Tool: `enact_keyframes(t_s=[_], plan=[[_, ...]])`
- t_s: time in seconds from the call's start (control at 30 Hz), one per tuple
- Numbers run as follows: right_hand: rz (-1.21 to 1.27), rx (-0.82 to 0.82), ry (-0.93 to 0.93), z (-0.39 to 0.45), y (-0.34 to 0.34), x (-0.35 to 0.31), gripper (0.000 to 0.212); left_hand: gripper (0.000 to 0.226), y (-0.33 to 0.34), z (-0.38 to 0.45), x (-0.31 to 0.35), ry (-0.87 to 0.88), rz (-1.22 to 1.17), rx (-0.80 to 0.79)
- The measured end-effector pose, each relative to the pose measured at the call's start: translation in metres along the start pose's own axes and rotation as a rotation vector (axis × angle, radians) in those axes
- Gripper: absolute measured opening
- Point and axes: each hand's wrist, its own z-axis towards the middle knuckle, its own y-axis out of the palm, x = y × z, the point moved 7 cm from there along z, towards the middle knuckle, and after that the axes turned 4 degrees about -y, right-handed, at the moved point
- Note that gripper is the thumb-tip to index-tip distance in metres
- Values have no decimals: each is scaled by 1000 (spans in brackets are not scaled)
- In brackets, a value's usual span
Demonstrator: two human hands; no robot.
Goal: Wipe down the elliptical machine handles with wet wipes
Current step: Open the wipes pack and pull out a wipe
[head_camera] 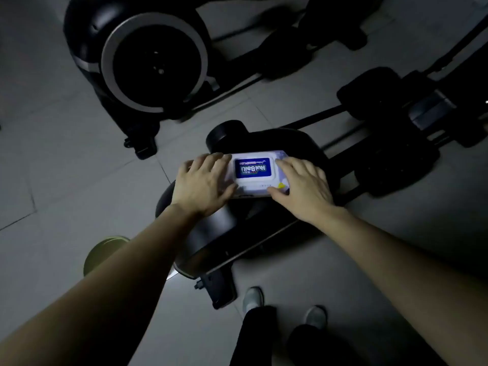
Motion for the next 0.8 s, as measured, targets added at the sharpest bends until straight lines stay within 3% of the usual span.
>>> enact_keyframes(t_s=[0.2,0.8], plan=[[-13,-20,-48,24,21,-27,71,71,3,-2,-17,26,4,83],[125,-219,28,54,24,-10,73,75,36,19,-12,91,-152,-10]])
